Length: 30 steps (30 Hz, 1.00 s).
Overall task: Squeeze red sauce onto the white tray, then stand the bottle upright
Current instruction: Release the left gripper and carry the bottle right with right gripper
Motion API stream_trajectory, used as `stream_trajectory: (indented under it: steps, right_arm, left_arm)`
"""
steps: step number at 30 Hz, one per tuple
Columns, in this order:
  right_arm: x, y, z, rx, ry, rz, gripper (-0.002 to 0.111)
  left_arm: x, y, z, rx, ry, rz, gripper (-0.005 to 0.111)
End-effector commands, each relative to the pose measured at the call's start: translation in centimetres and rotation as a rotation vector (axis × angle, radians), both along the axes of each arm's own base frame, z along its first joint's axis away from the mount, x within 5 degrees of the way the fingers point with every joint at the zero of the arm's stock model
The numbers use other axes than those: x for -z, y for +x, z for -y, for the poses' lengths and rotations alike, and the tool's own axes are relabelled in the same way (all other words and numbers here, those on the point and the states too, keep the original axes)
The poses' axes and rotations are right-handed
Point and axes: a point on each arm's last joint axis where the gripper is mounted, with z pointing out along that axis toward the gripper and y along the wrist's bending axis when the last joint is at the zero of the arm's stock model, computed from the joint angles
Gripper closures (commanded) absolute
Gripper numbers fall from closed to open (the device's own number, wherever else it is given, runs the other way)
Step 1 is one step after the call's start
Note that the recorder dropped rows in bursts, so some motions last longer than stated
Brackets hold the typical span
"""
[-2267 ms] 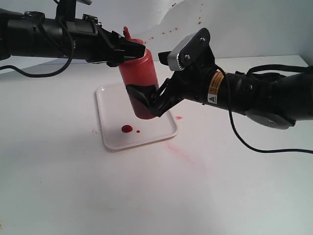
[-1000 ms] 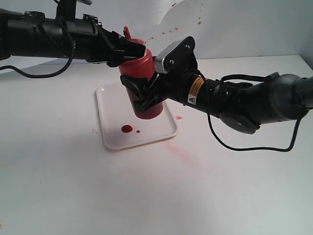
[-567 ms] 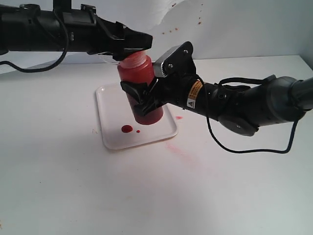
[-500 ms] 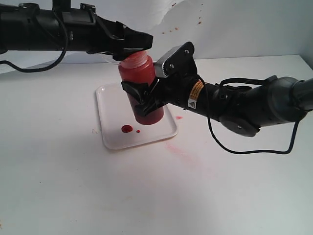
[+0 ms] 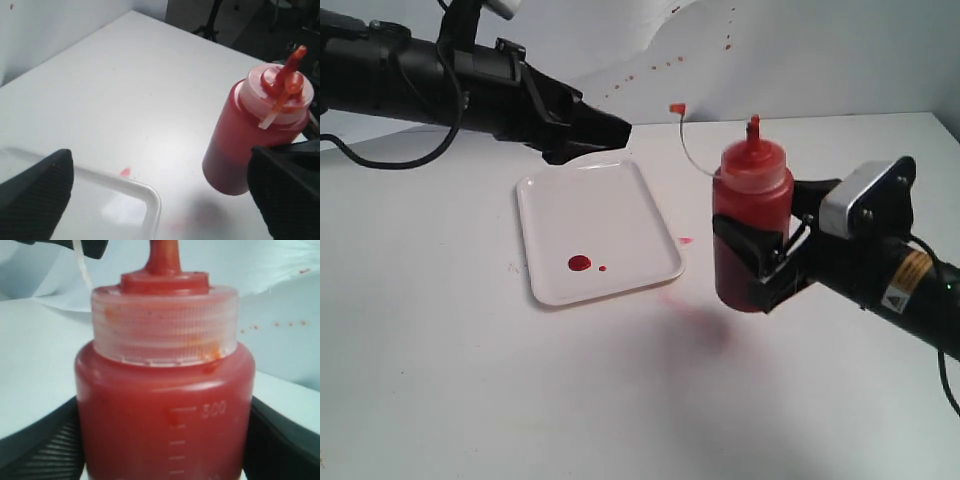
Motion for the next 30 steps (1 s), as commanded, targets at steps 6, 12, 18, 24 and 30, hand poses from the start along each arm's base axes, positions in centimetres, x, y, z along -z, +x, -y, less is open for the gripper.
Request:
stream_trajectory:
  steps: [6,12,18,24,30]
  right_arm:
    - [1.8,-2.1,1.7,0.110,-0.094,0.026,0.108]
    - [3.0,-0.3,1.2,0.104,-0.078,-0.005,0.108]
    - [2.9,0.2,1.1,0.112,-0.060,-0.007,0.108]
    - [2.9,0.1,1.0,0.097,-0.060,-0.015,0.077]
    - [3.3,0.1,1.2,0.126,-0.031,-0.094,0.057]
  left_arm:
    - [0.7,-0.6,-0.3,0.027,0.129,-0.062,0.020]
    - [0.9,-0.8,-0.3,0.034,0.129,-0.073,0.020]
    - [2.4,-1.2,-0.7,0.016,0.169,-0.095,0.020]
    - [2.5,-1.2,-0.7,0.015,0.165,-0.100,0.020]
    - [2.5,-1.3,-0.6,0.018,0.164,-0.102,0.020]
